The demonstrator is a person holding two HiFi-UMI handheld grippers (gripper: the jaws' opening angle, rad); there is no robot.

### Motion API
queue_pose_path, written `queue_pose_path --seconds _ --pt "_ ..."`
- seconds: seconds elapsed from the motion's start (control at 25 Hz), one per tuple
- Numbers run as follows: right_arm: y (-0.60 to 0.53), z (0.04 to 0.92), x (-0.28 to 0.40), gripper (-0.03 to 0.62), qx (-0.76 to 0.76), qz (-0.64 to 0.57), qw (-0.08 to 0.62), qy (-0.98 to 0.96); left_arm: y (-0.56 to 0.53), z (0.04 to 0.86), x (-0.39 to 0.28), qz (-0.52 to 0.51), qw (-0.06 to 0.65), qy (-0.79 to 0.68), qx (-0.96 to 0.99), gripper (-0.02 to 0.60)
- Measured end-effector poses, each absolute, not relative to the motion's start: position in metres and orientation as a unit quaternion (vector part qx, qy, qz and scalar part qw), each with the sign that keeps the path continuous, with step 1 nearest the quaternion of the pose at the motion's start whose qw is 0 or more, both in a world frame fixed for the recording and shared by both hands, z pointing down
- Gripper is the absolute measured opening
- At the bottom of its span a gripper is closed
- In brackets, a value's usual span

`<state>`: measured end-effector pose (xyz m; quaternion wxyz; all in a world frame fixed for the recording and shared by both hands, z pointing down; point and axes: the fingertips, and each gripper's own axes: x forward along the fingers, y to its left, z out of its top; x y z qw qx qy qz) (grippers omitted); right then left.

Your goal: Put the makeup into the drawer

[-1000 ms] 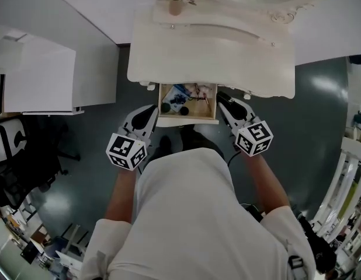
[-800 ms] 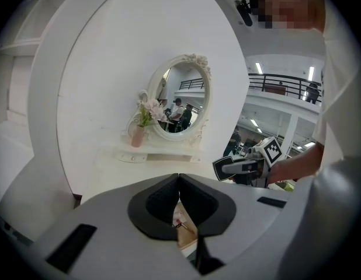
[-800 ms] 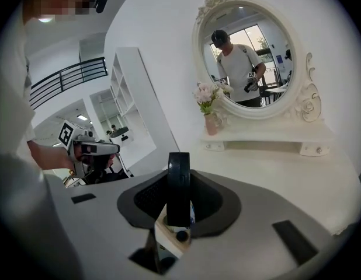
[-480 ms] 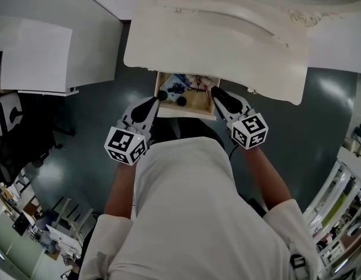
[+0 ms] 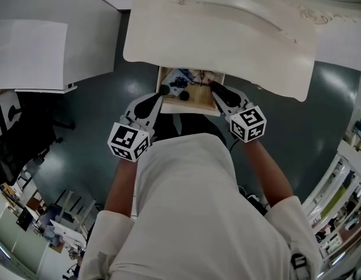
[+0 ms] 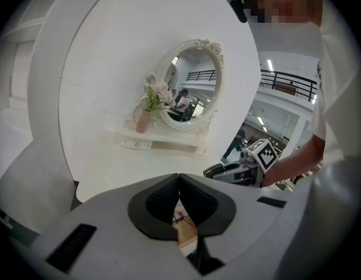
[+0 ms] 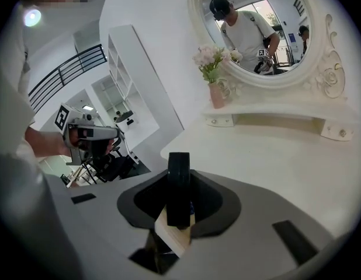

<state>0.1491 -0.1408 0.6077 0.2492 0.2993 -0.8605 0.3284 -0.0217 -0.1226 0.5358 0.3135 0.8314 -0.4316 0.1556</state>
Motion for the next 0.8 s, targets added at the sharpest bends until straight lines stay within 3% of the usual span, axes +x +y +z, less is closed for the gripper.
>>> queue_pose_path --seconds 0.8 --pt "-0.101 0.698 0.105 0.11 0.269 0.348 0.338 -0.832 -0.108 0.587 -0.028 0.178 0.349 -0.377 0.839 0.017"
